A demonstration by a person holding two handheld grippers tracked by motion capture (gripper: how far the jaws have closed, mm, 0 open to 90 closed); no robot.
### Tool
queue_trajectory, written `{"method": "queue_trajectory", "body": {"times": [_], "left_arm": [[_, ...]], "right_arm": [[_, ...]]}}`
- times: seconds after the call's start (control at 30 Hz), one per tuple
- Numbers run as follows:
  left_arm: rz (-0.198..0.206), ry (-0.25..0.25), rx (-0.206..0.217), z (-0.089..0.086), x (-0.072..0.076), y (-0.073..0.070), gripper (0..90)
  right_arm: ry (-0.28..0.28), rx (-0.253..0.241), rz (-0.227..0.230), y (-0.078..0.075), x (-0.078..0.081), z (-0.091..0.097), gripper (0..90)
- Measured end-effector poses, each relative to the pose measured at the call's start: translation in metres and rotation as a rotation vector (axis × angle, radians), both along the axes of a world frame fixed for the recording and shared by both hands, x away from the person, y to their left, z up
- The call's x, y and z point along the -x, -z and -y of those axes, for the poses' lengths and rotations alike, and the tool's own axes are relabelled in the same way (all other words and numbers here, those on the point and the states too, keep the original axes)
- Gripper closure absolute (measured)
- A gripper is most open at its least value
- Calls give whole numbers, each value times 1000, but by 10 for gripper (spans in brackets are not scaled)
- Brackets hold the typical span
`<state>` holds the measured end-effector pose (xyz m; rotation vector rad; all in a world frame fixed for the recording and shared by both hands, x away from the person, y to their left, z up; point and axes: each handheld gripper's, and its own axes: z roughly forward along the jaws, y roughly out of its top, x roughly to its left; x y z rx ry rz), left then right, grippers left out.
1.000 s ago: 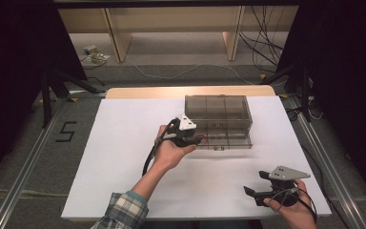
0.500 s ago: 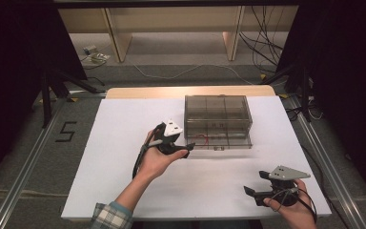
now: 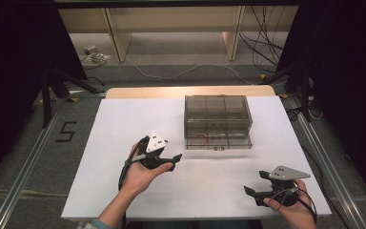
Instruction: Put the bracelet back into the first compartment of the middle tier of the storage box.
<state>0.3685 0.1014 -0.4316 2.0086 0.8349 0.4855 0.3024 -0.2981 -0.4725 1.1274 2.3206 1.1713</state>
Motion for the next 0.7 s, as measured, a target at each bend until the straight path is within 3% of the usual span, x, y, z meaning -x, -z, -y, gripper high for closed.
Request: {"method": "queue_trajectory", "body": {"times": [0.47,0.7], "left_arm": [[-6,-35,23,-45,39,20,257],[-6,-38,11,-54,46,25,245]], "right_arm": [[-4,1,0,0,0,-1,168],[-5,3,4,0,0,0,168]]}}
